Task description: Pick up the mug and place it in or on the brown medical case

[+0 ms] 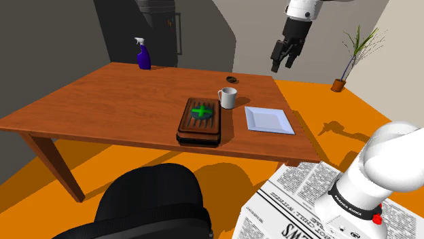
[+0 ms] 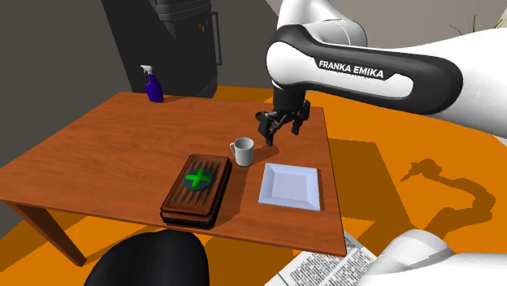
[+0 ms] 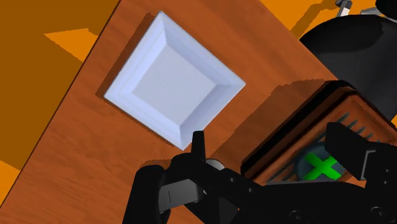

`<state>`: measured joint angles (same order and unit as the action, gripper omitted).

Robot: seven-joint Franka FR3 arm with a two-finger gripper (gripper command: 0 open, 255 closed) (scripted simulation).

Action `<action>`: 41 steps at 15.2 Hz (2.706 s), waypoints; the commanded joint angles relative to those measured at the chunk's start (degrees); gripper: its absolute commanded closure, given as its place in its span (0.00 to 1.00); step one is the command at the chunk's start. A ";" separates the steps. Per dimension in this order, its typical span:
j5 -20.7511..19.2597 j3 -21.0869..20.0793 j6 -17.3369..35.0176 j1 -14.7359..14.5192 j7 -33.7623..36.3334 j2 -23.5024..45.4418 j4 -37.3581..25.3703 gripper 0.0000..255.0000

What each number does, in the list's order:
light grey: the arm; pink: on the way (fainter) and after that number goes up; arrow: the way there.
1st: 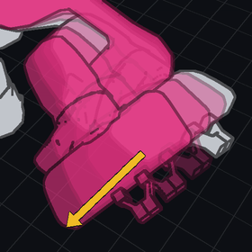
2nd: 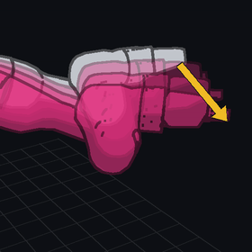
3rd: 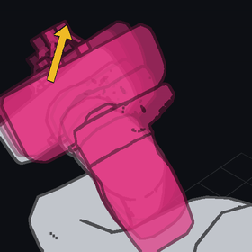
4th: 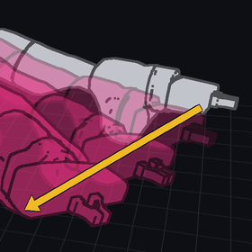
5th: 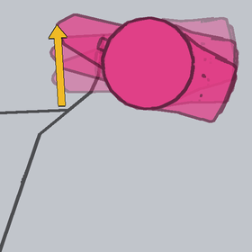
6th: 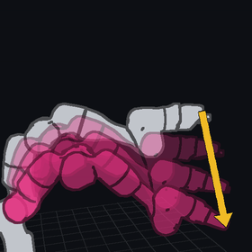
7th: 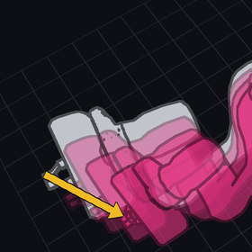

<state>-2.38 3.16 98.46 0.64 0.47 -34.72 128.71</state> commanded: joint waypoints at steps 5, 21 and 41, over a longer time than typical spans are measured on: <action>0.65 2.45 7.88 0.29 -2.13 11.92 -3.21 0.00; 7.91 6.63 17.16 2.57 -10.01 47.03 -25.91 0.00; 11.48 6.03 20.84 4.73 -12.34 62.71 -36.57 0.00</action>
<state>9.10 9.19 119.29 5.37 -11.87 27.98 92.14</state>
